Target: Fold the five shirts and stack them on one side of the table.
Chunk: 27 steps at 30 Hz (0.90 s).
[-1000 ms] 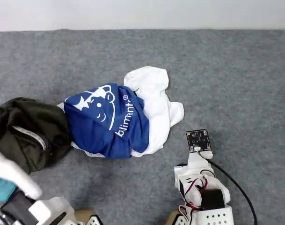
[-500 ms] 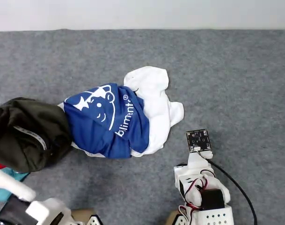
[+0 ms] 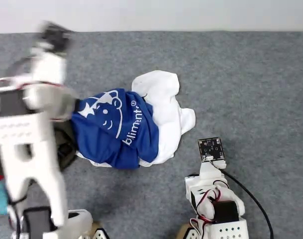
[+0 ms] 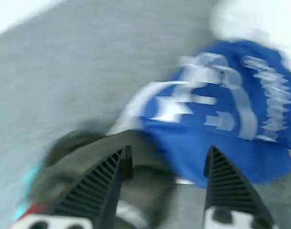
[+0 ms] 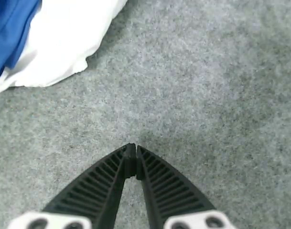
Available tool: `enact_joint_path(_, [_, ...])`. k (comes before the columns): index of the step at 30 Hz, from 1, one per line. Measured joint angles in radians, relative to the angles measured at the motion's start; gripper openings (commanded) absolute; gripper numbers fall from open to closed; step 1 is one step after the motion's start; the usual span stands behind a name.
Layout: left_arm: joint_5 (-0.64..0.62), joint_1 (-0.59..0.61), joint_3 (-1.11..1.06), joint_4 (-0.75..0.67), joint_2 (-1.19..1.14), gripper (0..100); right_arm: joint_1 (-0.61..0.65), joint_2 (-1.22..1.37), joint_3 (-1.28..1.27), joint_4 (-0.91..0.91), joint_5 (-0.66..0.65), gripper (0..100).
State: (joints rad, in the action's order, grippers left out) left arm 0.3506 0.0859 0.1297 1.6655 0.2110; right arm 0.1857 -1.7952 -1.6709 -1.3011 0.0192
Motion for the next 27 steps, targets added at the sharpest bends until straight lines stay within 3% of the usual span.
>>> enact_joint_path(5, [-0.006, -0.149, -0.063, -0.094, -0.198, 25, 0.0, 0.0, 0.0, 0.0, 0.0, 1.0])
enact_joint_path(11, [-0.006, -0.23, -0.063, -0.187, -0.483, 25, 0.0, 0.0, 0.0, 0.0, 0.0, 1.0])
enact_joint_path(14, [-0.012, -0.232, -0.063, -0.235, -0.605, 19, 0.0, 0.0, 0.0, 0.0, 0.0, 1.0])
enact_joint_path(18, [-0.012, -0.232, -0.061, -0.252, -0.66, 0, 0.0, 0.0, 0.0, 0.0, 0.0, 1.0])
enact_joint_path(23, [-0.009, -0.19, -0.031, -0.19, -0.628, 0, 0.0, 0.0, 0.0, 0.0, 0.0, 1.0])
enact_joint_path(27, [-0.008, -0.055, 0.018, -0.137, -0.491, 0, 0.0, 0.0, 0.0, 0.0, 0.0, 1.0])
